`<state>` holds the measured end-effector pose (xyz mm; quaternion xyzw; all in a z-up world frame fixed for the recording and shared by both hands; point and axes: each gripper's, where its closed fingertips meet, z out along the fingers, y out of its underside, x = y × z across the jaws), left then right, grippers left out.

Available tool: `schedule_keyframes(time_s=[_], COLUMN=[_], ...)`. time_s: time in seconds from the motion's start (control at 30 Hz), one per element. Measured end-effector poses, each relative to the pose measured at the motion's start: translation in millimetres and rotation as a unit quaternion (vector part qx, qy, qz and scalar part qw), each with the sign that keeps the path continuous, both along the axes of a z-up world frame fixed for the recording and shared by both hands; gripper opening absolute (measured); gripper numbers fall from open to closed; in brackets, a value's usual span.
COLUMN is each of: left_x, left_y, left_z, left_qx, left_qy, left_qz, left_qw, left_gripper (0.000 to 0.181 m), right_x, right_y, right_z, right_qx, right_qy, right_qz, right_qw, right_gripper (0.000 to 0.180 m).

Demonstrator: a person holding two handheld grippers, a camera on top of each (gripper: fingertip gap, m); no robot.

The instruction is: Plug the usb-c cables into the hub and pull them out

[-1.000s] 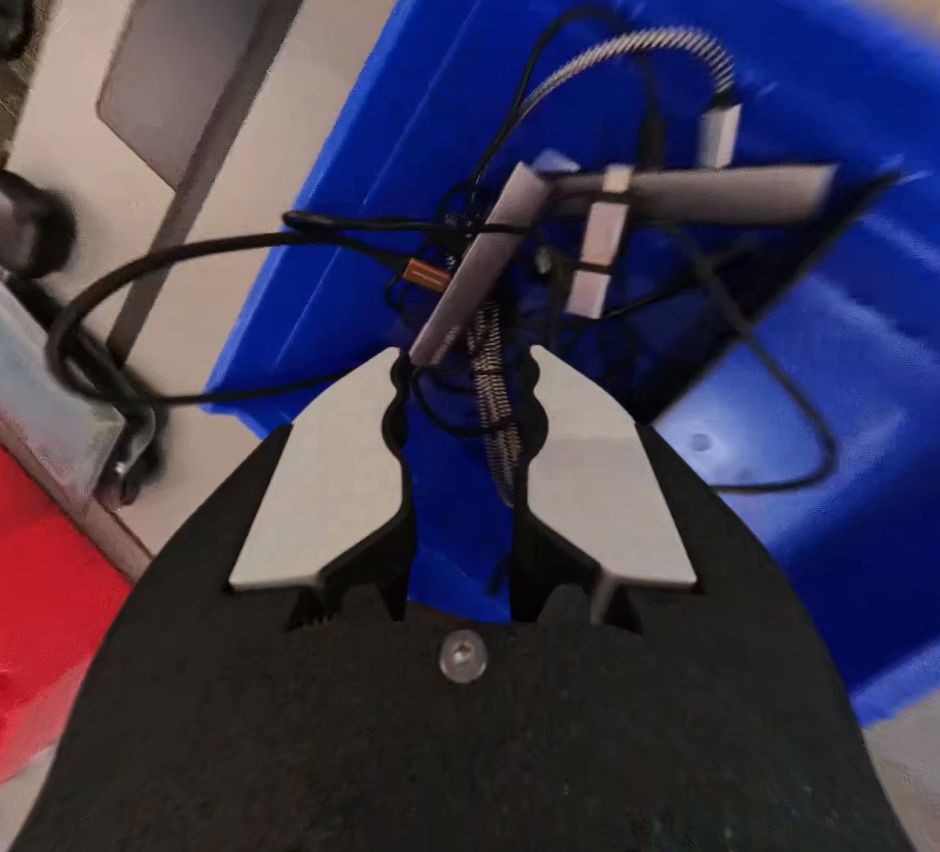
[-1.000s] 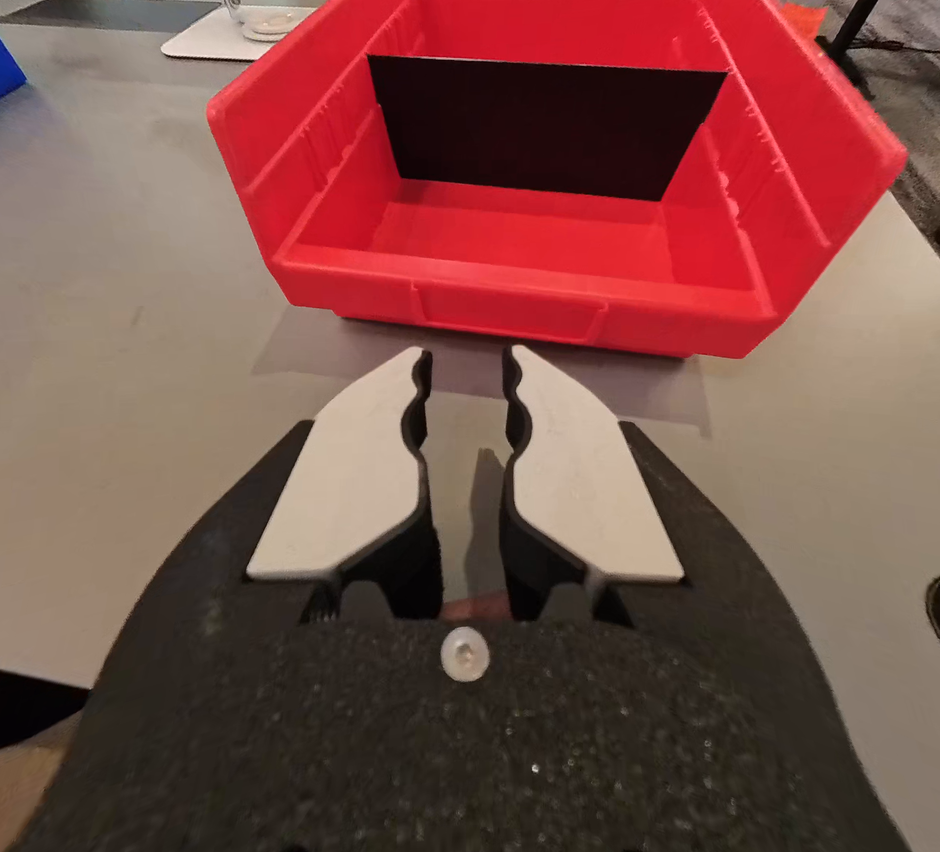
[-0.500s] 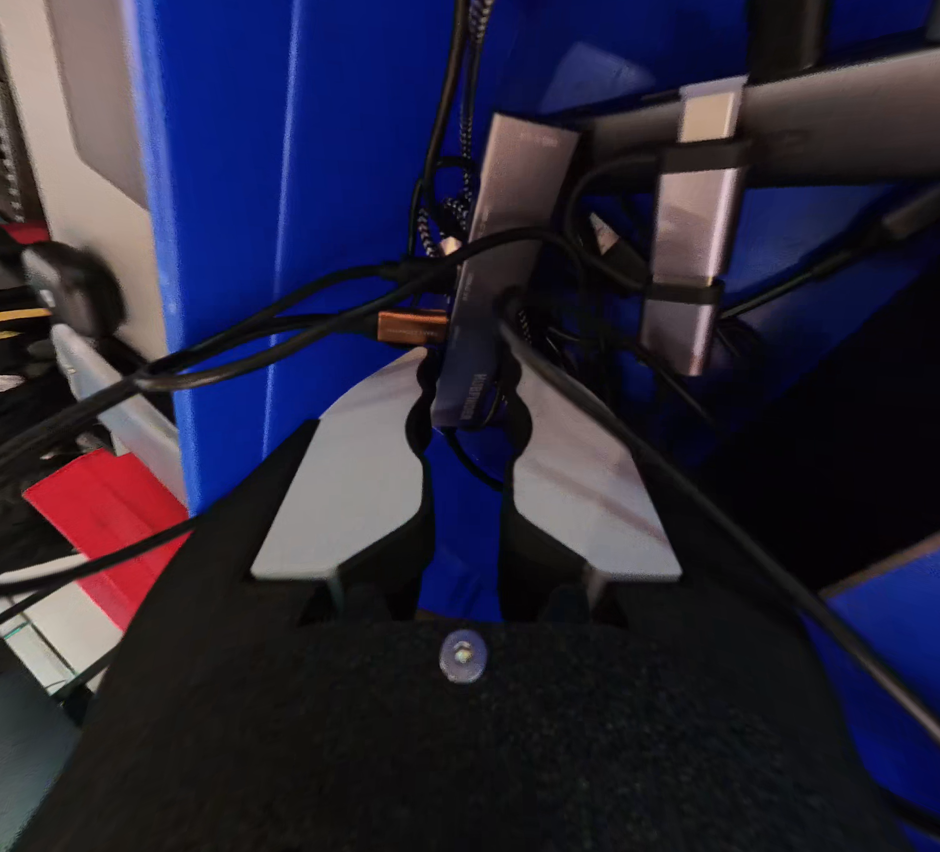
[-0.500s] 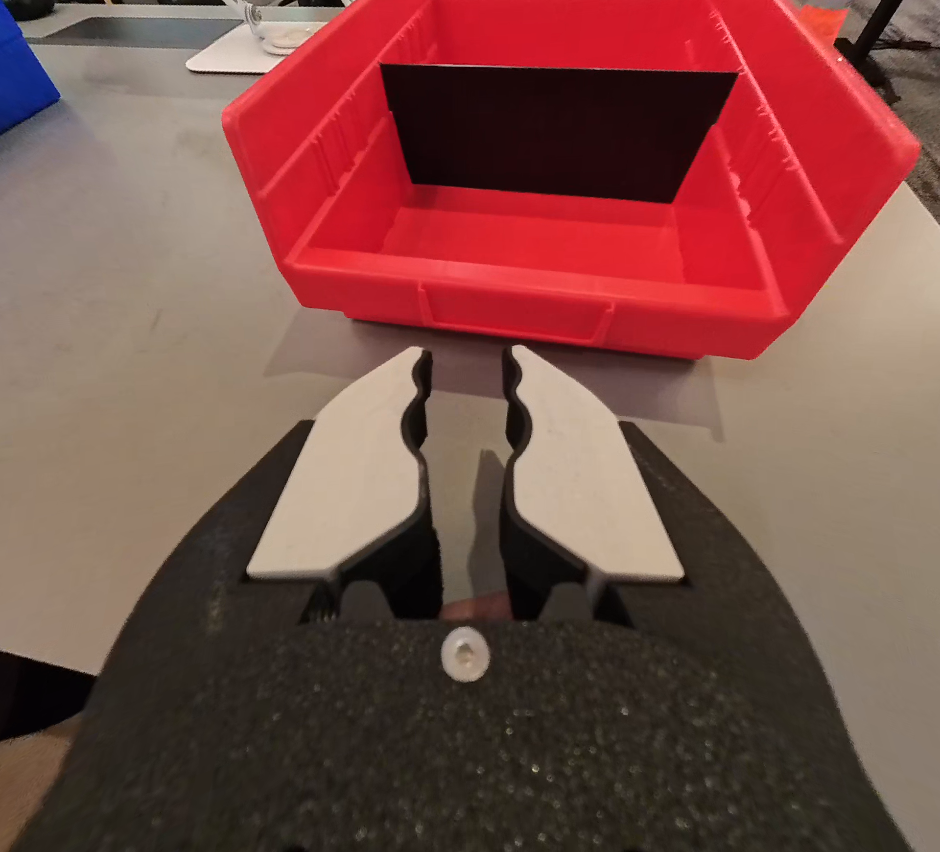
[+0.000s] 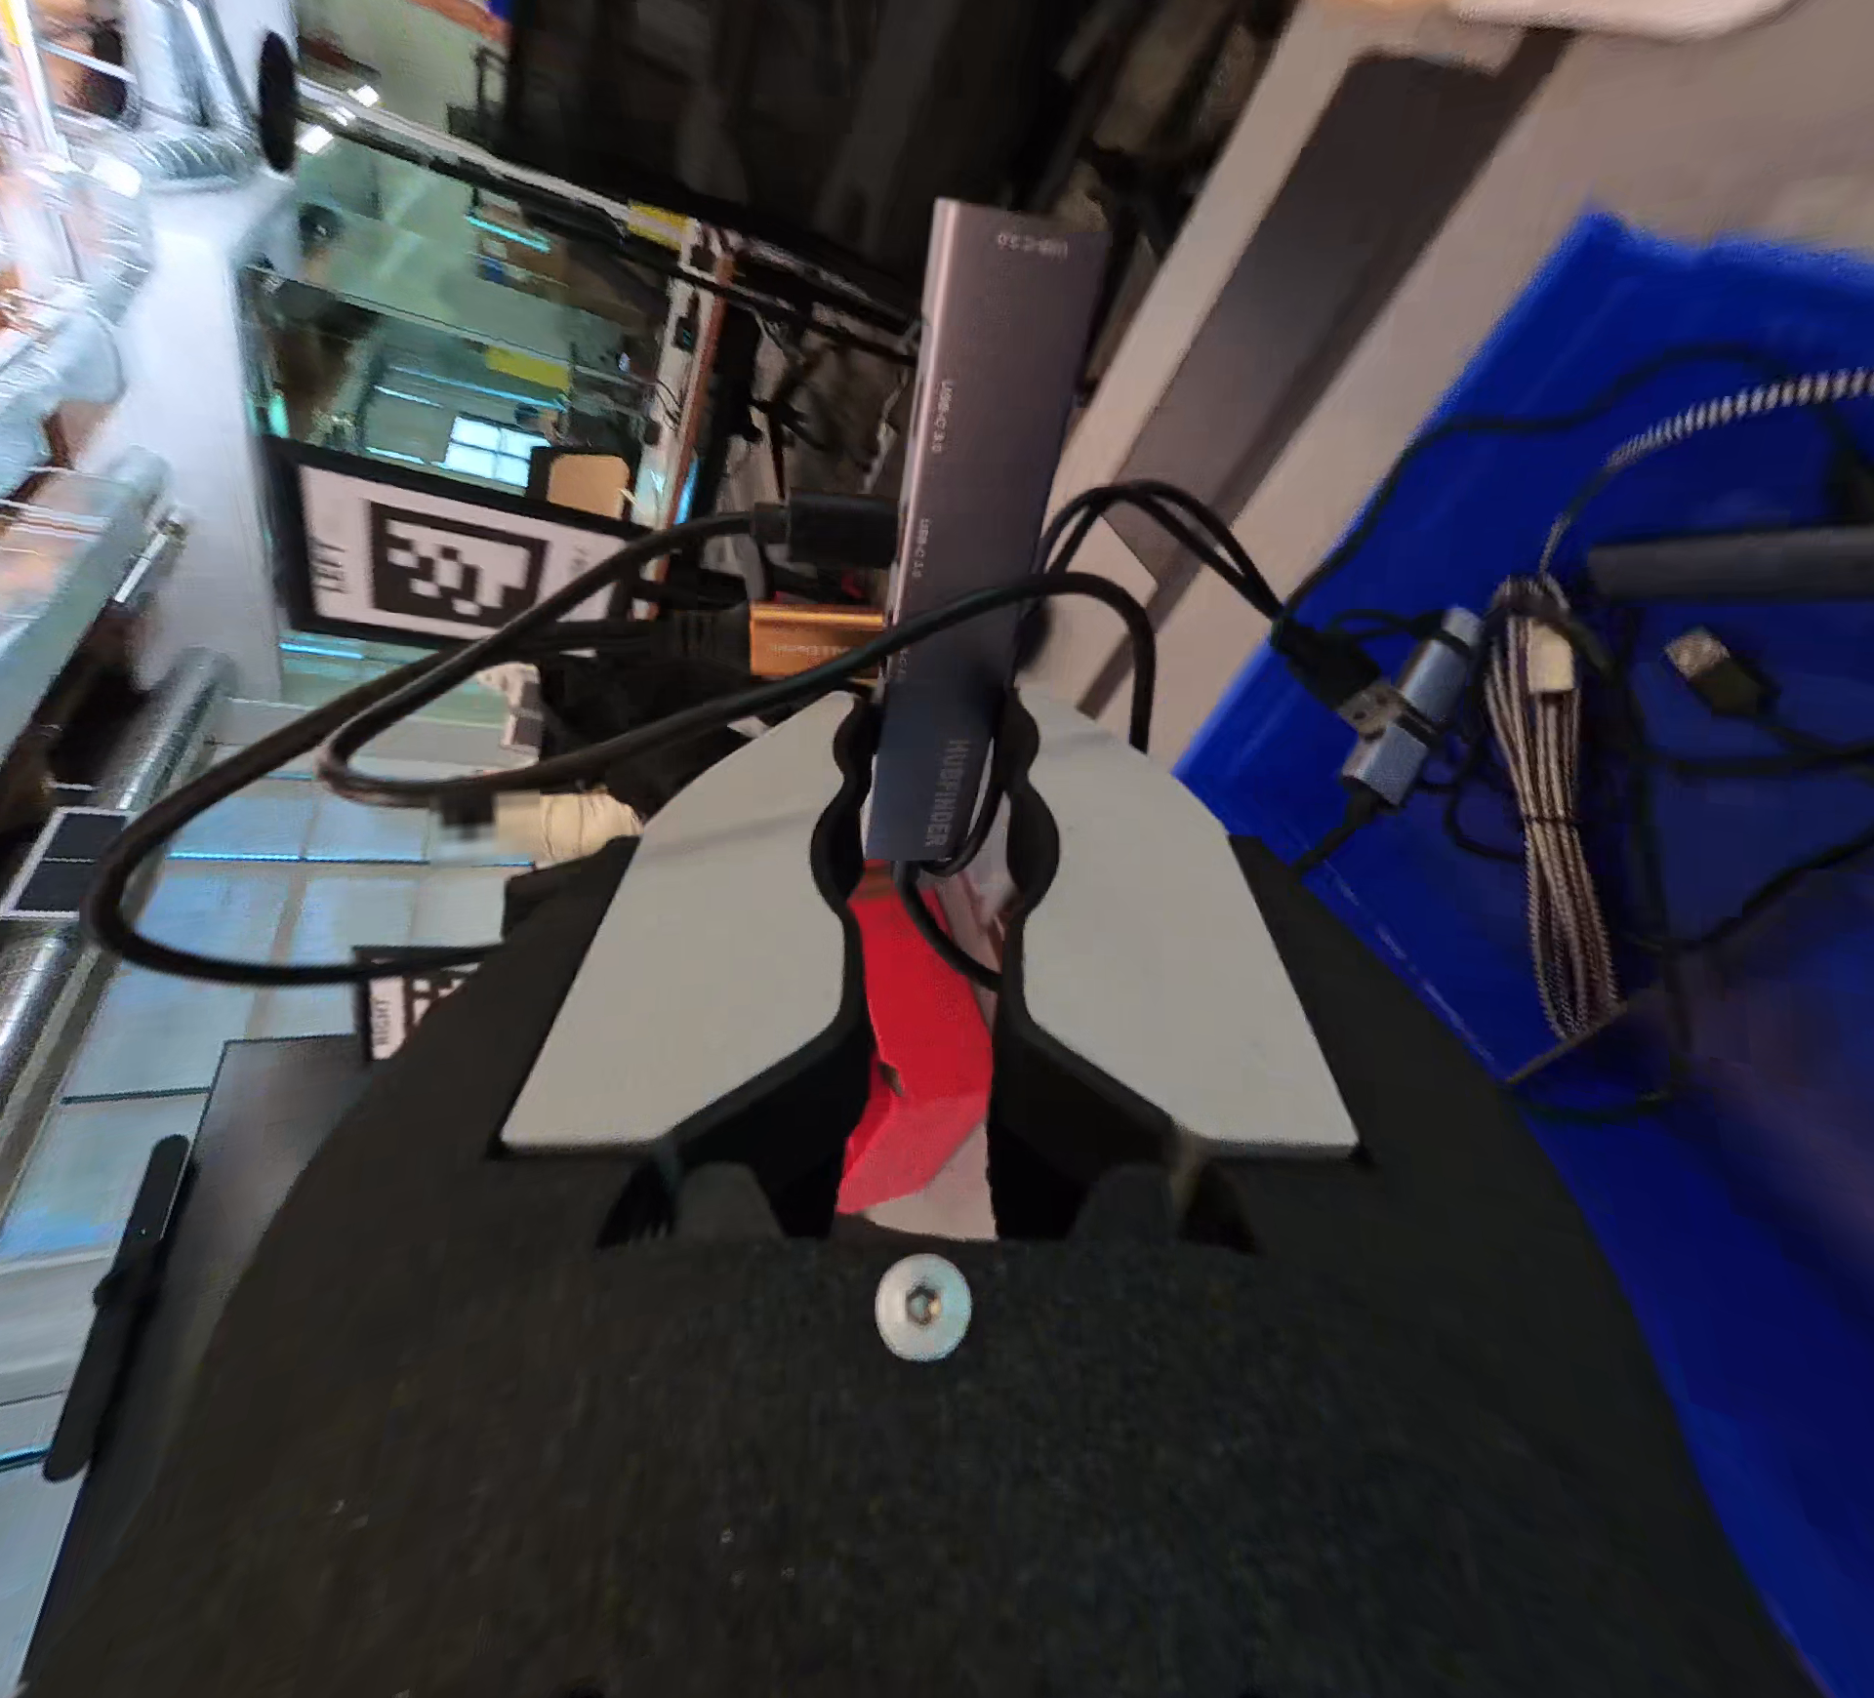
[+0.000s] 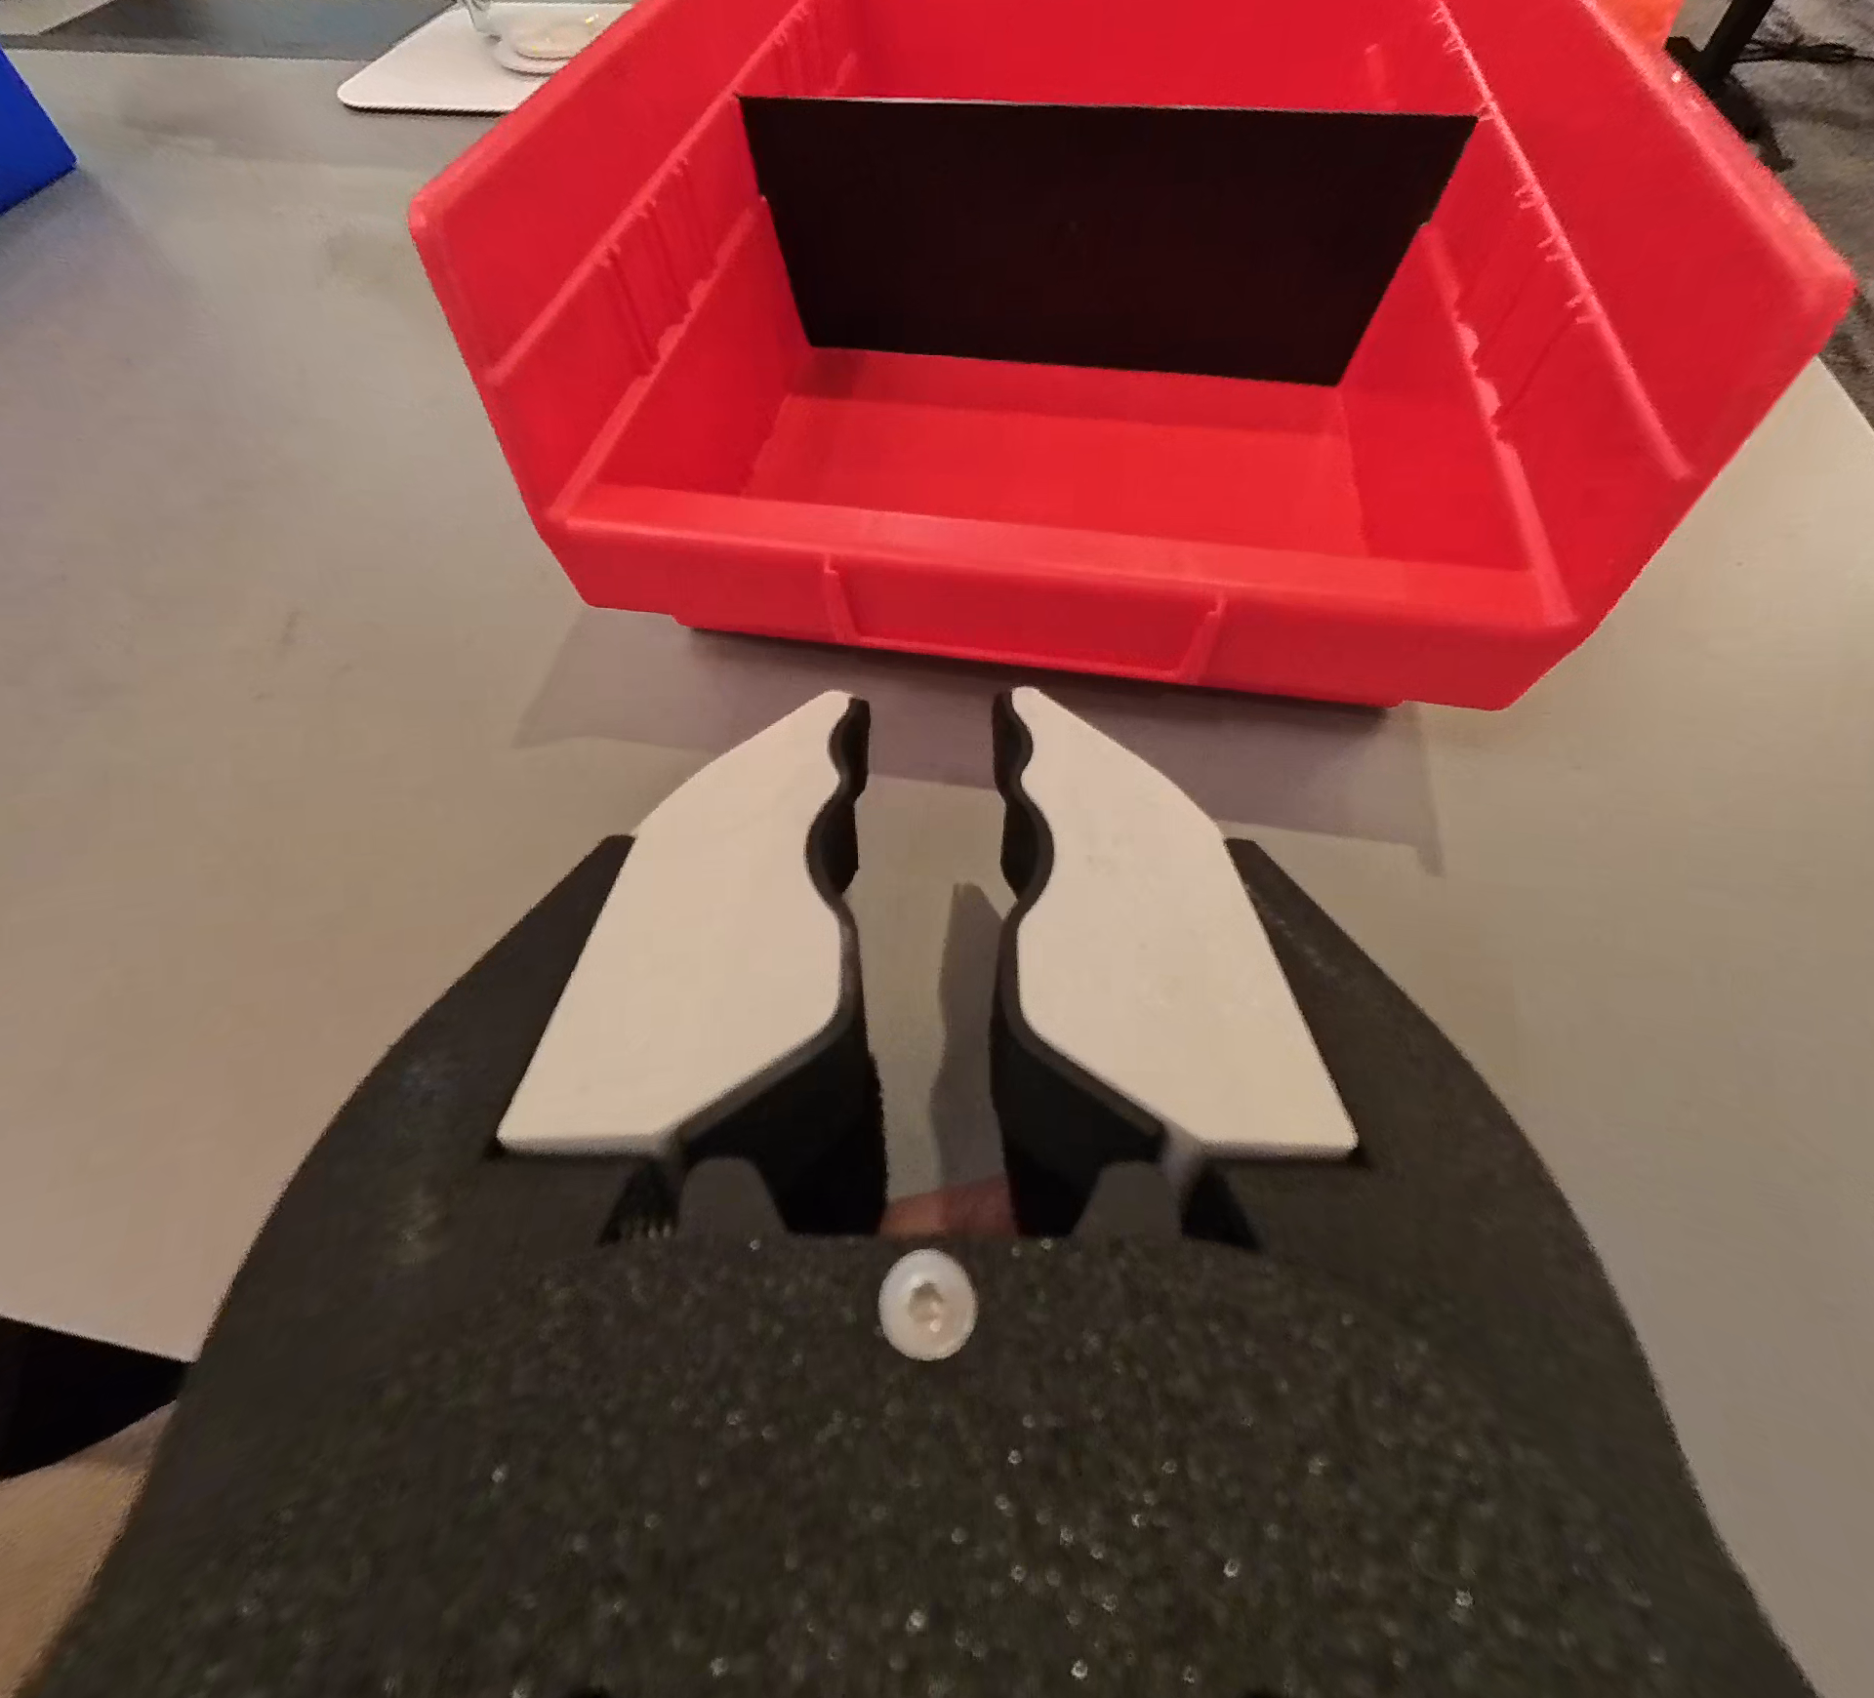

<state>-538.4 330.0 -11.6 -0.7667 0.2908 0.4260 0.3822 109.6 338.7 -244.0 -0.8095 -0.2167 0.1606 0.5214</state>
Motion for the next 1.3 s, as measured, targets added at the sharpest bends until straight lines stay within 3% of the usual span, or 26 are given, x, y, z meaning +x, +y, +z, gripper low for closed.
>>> schedule_keyframes(time_s=[0.23, 0.33, 0.43, 0.6, 0.73, 0.83, 1.03, 1.17, 1.3], left_x=[45, 45, 60, 61, 58, 36, -5, -33, -73], left_y=[-4, -9, -18, -54, -91, -114, -125, -131, -150], left_z=[104, 118, 81, 1, -67, -94, -72, -11, 32], left_qx=[0.048, 0.016, -0.106, -0.278, -0.363, -0.388, -0.286, -0.150, -0.090], left_qy=[0.072, 0.049, 0.024, 0.023, -0.011, 0.016, 0.023, 0.046, 0.091], left_qz=[-0.024, -0.014, -0.078, -0.077, -0.081, -0.055, -0.018, 0.023, 0.085], left_qw=[0.996, 0.999, 0.991, 0.957, 0.928, 0.920, 0.958, 0.987, 0.988], left_gripper=[0.023, 0.023, 0.023, 0.023, 0.023, 0.023, 0.023, 0.022, 0.022], right_x=[-1, 1, 3, 5, 6, 6, -16, -65, -99], right_y=[-2, -3, -6, -8, -11, -11, -27, -55, -74], right_z=[2, 5, 4, 5, 6, 7, 28, 34, 32], right_qx=[0.011, 0.013, 0.009, 0.010, 0.012, 0.015, 0.092, 0.138, 0.113], right_qy=[-0.001, 0.011, 0.018, 0.020, 0.019, 0.018, -0.065, -0.126, -0.097], right_qz=[0.002, 0.002, 0.004, 0.005, 0.006, 0.005, 0.037, 0.107, 0.149], right_qw=[1.000, 1.000, 1.000, 1.000, 1.000, 1.000, 0.993, 0.977, 0.978], right_gripper=[0.024, 0.025, 0.025, 0.025, 0.025, 0.025, 0.027, 0.025, 0.024])
